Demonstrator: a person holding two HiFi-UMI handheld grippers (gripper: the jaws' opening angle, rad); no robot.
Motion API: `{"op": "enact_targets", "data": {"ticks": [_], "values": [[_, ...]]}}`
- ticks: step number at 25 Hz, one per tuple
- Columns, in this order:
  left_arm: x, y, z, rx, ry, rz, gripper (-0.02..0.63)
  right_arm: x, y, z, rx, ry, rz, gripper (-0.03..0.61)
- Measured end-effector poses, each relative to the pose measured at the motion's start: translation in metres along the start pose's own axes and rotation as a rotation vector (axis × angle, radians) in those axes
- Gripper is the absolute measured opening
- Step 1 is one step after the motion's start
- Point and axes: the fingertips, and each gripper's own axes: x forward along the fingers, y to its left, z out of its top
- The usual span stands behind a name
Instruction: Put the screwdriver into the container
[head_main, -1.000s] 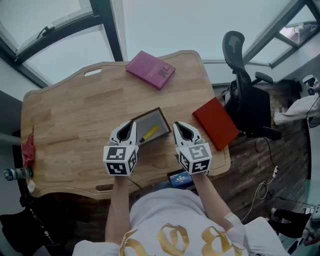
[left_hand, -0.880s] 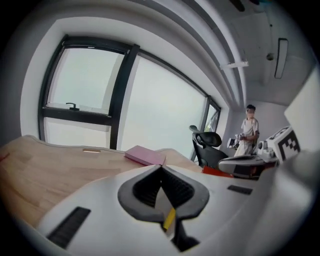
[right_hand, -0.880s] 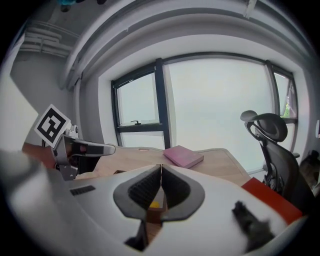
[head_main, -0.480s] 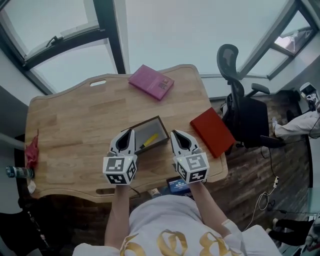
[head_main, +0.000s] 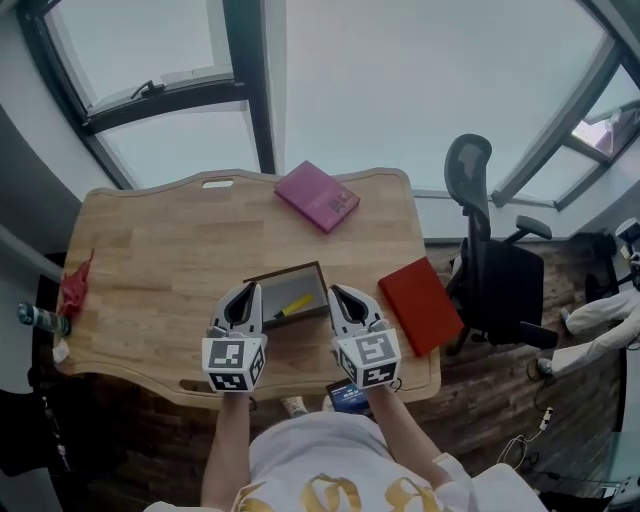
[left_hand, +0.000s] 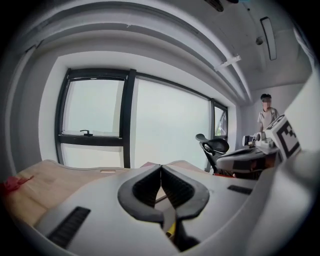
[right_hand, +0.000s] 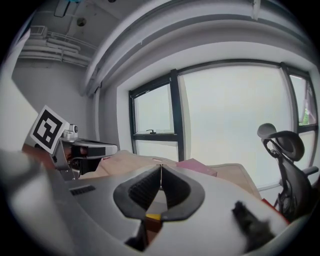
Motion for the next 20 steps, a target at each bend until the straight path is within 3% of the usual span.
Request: {"op": "enact_targets", "data": {"ticks": [8,20], "values": [[-0.006,-0.021,0.002,-0.040,-0.008,0.055,0.014,-0.020,-0.013,0.007,-0.095,-0.016,0.021,0.031],[-0.019,-0.048,-0.015,-0.042,-0.009,0.096,0.014,-0.042,-0.021,-0.002,-0.096,-0.035,0.062,0.031]]}}
